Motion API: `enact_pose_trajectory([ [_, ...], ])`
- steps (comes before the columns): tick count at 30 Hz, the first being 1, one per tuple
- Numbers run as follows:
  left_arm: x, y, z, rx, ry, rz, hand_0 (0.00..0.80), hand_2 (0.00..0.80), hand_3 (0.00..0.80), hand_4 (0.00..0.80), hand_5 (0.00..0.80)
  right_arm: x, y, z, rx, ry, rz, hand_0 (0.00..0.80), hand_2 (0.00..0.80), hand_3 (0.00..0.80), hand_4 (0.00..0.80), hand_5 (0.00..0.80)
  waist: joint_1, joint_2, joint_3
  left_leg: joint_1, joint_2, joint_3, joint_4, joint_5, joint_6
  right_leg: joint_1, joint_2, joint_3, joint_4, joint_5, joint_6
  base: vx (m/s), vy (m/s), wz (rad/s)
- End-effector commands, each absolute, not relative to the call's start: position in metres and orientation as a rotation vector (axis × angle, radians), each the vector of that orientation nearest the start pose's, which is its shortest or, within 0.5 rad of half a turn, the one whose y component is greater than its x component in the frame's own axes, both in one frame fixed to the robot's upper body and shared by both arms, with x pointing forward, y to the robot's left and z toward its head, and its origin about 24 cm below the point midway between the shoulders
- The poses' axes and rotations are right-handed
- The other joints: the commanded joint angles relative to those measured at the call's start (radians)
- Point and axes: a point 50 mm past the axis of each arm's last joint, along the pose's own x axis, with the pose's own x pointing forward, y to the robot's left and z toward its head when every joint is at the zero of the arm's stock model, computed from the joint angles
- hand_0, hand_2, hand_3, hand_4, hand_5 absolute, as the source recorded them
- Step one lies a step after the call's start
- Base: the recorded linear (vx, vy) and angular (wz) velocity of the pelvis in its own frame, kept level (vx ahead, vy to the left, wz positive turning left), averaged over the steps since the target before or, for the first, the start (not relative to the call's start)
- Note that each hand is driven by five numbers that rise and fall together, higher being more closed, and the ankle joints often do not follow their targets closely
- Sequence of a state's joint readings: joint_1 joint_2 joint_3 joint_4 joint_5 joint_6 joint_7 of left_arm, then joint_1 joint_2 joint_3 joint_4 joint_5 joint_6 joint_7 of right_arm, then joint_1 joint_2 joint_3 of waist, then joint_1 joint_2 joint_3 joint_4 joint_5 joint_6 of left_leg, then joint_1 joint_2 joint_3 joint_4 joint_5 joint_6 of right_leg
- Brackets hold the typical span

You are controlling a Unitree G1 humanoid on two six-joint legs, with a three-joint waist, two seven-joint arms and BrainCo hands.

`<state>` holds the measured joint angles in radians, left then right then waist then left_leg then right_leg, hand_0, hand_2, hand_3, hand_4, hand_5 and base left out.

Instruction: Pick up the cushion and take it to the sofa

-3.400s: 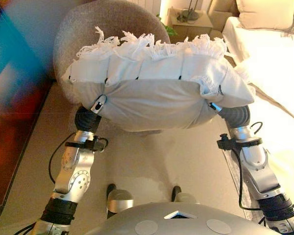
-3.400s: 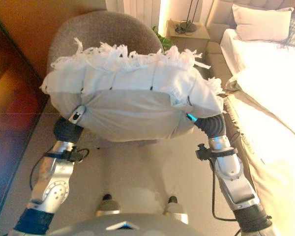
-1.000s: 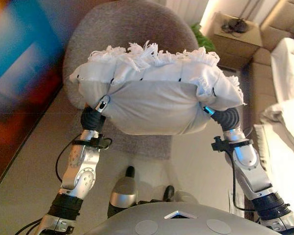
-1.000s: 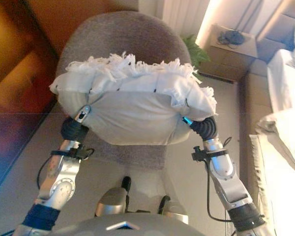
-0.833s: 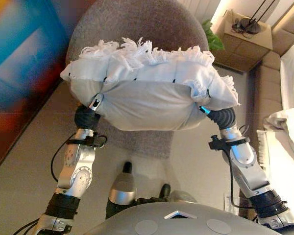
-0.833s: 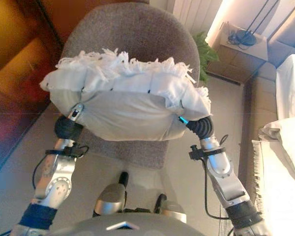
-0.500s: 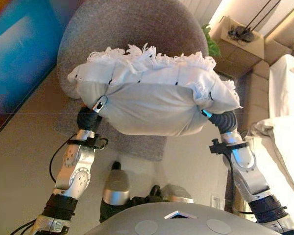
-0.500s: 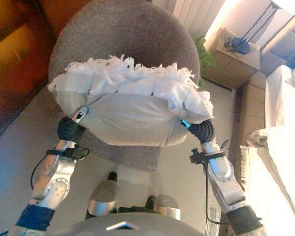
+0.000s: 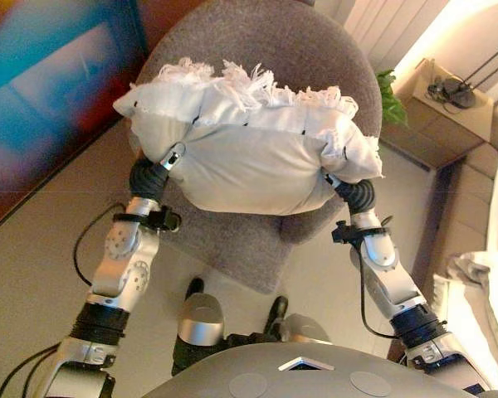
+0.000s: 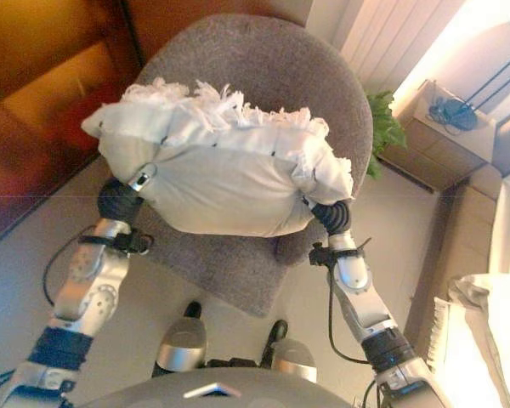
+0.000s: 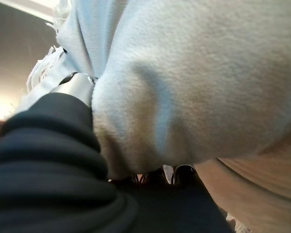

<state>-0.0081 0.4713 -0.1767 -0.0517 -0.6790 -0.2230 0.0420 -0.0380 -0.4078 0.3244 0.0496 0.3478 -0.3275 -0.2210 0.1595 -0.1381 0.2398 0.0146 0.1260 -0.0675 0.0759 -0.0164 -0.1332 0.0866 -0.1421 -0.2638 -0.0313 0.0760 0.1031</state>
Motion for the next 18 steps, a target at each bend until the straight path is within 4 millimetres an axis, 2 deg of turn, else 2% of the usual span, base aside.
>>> enact_pose_trajectory([
  [1,0.253,0.162,0.109,-0.226,-0.328,-0.288,0.8,0.8,0.8,0.8,0.8,0.252,-0.138,0.106,0.067,-0.423,0.218,0.8,0.8,0.8,0.8,0.8,0.006,0.012,-0.096,0.017,-0.025,0.093,-0.064,-0.002,0.077,0.03,-0.099,-0.037,0.016,0.004,0.096,0.199,-0.003,-0.04],
  [5,0.254,0.164,0.104,-0.217,-0.303,-0.275,0.8,0.8,0.8,0.8,0.8,0.255,-0.138,0.102,0.076,-0.397,0.205,0.8,0.8,0.8,0.8,0.8,0.013,0.014,-0.101,0.034,-0.016,0.095,-0.065,-0.004,0.071,0.051,-0.102,-0.052,0.017,-0.007,0.098,0.158,-0.008,0.08],
  [11,0.265,0.157,0.095,-0.144,-0.227,-0.308,0.8,0.8,0.8,0.8,0.8,0.271,-0.136,0.075,0.134,-0.273,0.137,0.8,0.8,0.8,0.8,0.8,0.034,0.001,-0.113,0.072,0.009,0.085,-0.073,-0.004,0.053,0.096,-0.107,-0.078,0.008,-0.008,0.11,0.189,-0.054,0.28],
  [18,0.28,0.156,0.082,-0.082,-0.171,-0.224,0.8,0.8,0.8,0.8,0.8,0.274,-0.126,0.043,0.229,-0.123,0.128,0.8,0.8,0.8,0.8,0.8,0.032,-0.008,-0.14,0.112,0.034,0.102,-0.084,0.004,0.038,0.132,-0.114,-0.079,-0.009,0.008,0.125,0.169,-0.032,0.07],
])
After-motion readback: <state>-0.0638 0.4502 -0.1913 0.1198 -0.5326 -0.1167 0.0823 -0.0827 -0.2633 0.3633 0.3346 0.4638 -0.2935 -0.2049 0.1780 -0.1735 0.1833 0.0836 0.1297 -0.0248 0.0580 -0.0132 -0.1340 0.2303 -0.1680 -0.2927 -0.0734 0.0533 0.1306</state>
